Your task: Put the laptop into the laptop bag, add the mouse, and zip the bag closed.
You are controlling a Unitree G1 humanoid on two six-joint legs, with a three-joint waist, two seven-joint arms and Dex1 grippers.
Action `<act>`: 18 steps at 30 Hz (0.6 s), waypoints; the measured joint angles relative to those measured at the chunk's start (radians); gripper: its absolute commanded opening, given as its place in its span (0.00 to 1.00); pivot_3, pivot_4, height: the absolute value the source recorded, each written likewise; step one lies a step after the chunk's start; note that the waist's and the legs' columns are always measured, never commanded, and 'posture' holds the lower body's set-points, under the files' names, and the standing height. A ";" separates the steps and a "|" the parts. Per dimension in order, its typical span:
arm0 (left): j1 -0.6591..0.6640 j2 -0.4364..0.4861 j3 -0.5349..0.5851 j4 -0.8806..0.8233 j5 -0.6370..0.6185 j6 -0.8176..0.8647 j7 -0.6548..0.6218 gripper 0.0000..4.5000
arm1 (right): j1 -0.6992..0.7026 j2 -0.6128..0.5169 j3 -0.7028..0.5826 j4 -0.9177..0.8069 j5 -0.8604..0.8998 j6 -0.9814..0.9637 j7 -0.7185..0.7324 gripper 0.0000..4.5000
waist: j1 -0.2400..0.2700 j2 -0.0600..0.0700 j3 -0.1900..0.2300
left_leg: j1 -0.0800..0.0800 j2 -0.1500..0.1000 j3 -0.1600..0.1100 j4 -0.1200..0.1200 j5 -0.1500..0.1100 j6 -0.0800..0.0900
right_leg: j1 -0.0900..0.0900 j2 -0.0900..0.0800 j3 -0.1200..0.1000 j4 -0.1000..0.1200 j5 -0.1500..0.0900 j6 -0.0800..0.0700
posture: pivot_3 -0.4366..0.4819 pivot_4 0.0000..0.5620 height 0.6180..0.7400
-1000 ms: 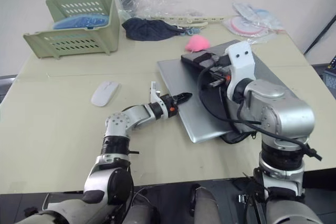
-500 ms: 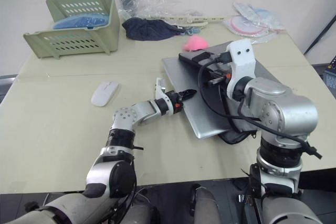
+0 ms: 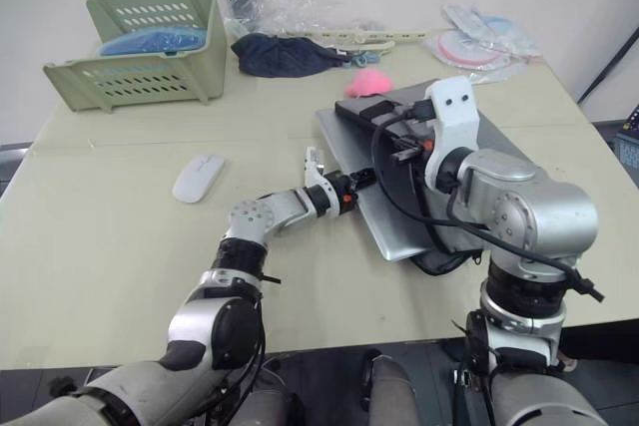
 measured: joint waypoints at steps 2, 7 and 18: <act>-0.018 -0.002 0.001 0.024 0.009 -0.015 -0.006 0.09 | -0.009 0.006 -0.001 -0.001 0.000 0.008 -0.001 0.01 | -0.001 0.000 0.000 | 0.000 0.000 0.000 0.000 0.000 0.000 | 0.000 0.000 0.000 0.000 0.000 0.000 | 0.48 0.27 1.00; -0.062 -0.008 0.006 0.100 0.029 -0.066 -0.027 0.09 | -0.015 0.031 -0.019 -0.009 0.002 0.023 -0.009 0.01 | -0.002 0.000 0.000 | 0.000 0.000 0.000 0.000 0.000 0.000 | 0.000 0.000 0.000 0.000 0.000 0.000 | 0.48 0.27 1.00; -0.103 -0.015 0.016 0.198 0.062 -0.138 -0.079 0.09 | -0.023 0.057 -0.037 -0.014 0.002 0.040 -0.024 0.01 | -0.003 0.000 0.000 | 0.000 0.000 0.000 0.000 0.000 0.000 | 0.000 0.000 0.000 0.000 0.000 0.000 | 0.48 0.27 1.00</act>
